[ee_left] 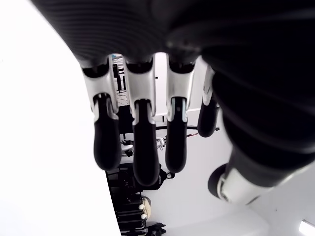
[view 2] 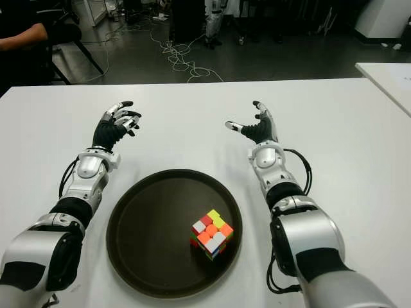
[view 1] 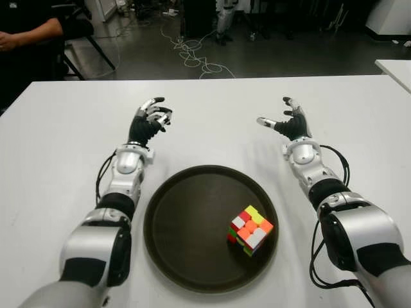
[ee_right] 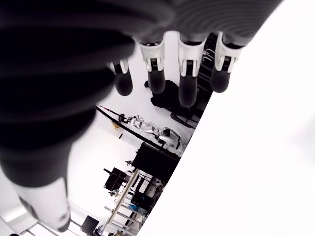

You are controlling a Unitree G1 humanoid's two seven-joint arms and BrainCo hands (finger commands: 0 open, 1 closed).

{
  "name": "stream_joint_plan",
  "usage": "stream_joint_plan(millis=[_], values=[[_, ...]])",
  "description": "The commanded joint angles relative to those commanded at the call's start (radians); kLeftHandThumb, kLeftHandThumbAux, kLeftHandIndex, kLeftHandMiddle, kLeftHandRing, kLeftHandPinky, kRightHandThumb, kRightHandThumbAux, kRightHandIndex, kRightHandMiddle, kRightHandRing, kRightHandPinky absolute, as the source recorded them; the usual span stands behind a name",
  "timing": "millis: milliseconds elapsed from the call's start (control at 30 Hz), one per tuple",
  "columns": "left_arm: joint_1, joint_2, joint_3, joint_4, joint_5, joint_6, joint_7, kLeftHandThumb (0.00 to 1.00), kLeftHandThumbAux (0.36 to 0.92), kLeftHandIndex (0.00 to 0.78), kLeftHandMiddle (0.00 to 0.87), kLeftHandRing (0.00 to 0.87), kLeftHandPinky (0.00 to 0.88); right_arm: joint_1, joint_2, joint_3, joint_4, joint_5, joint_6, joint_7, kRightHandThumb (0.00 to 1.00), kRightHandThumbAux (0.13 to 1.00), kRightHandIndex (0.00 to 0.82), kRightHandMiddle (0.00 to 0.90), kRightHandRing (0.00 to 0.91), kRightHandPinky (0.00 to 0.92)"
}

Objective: Pick up the Rubik's Cube and put it in the plate

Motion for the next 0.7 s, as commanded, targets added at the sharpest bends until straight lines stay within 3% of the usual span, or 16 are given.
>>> stream_joint_plan(millis=[700], values=[[0.004, 0.001, 0.008, 0.0, -0.007, -0.006, -0.006, 0.311, 0.696, 0.219, 0.4, 0.502, 0.574, 0.01, 0.003, 0.011, 0.002, -0.017, -0.043, -0.024, 0.119, 0.696, 0.099, 0.149, 0.196, 0.232]])
